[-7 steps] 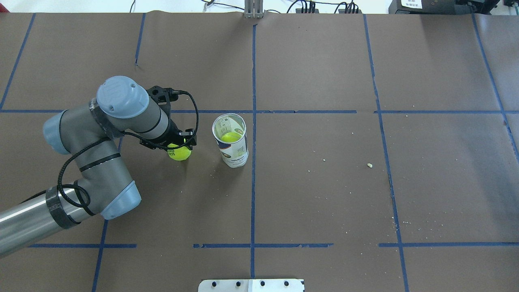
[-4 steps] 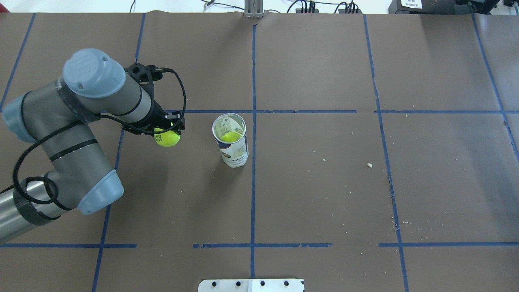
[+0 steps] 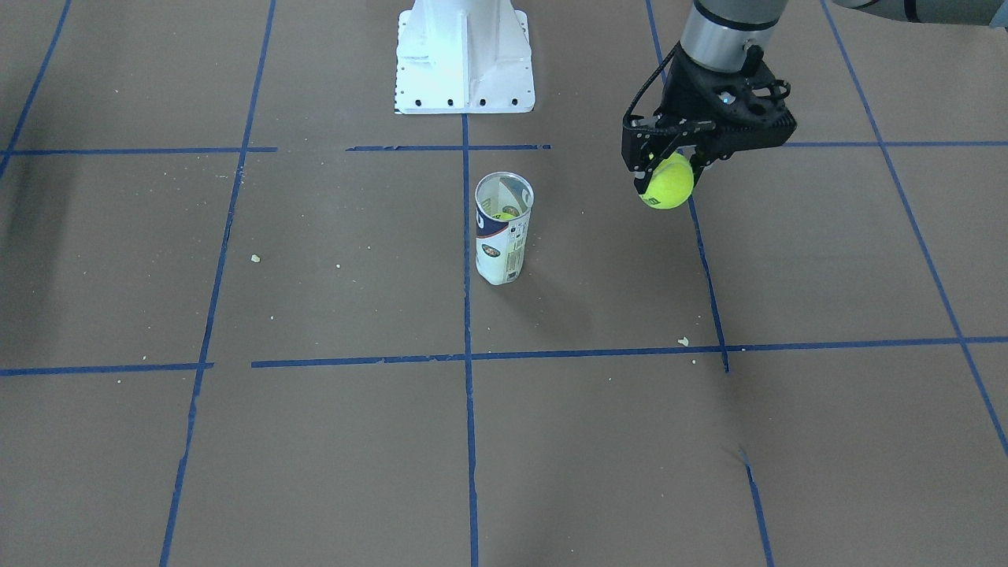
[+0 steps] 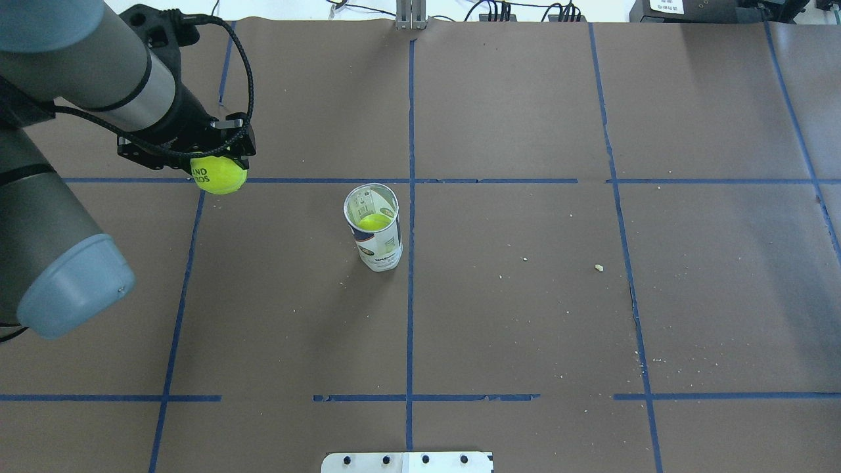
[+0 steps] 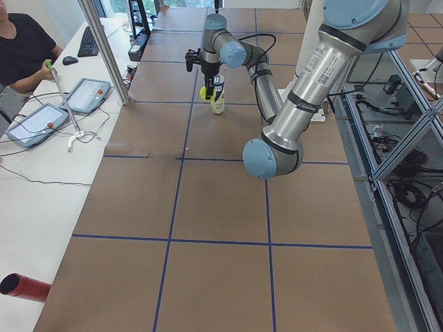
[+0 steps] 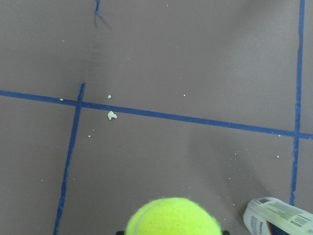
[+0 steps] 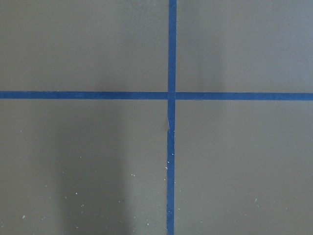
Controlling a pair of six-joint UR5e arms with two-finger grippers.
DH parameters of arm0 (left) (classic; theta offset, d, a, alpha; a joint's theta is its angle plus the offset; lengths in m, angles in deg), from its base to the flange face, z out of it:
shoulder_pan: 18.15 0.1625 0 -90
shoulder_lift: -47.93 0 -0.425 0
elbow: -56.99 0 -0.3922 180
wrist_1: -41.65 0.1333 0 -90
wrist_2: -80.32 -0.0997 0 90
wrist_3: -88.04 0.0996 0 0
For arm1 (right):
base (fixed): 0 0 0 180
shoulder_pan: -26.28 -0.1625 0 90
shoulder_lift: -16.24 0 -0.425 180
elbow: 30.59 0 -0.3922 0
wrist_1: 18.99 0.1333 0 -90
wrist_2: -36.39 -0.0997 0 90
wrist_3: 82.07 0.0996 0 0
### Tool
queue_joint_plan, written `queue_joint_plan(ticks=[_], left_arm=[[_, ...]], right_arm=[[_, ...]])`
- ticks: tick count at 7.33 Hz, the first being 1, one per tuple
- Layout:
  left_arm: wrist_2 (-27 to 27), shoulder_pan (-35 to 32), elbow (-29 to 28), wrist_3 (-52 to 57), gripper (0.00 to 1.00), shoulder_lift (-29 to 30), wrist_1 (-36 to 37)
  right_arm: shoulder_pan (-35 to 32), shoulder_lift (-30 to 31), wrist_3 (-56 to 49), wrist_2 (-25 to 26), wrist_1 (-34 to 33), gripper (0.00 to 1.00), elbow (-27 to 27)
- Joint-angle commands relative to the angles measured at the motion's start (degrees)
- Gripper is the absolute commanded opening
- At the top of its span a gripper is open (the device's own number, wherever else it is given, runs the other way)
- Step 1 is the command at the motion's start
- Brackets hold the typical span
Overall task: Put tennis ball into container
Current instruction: 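Lift the tennis ball with the left gripper, away from the table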
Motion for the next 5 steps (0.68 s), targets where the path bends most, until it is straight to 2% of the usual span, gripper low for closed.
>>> queue_joint_plan(ticks=[1, 3, 5], left_arm=[[3.14, -1.16, 0.93, -0.29, 0.0, 6.9, 8.22], [5.18, 1.46, -7.74, -3.87, 0.0, 13.92, 7.53], [5.01, 4.89, -12.16, -7.31, 0.0, 16.84, 4.47]], right_arm=[[0.0, 0.0, 0.0, 0.0, 0.0, 1.0, 0.0], [0.09, 0.0, 0.0, 0.0, 0.0, 1.0, 0.0], [0.09, 0.0, 0.0, 0.0, 0.0, 1.0, 0.0]])
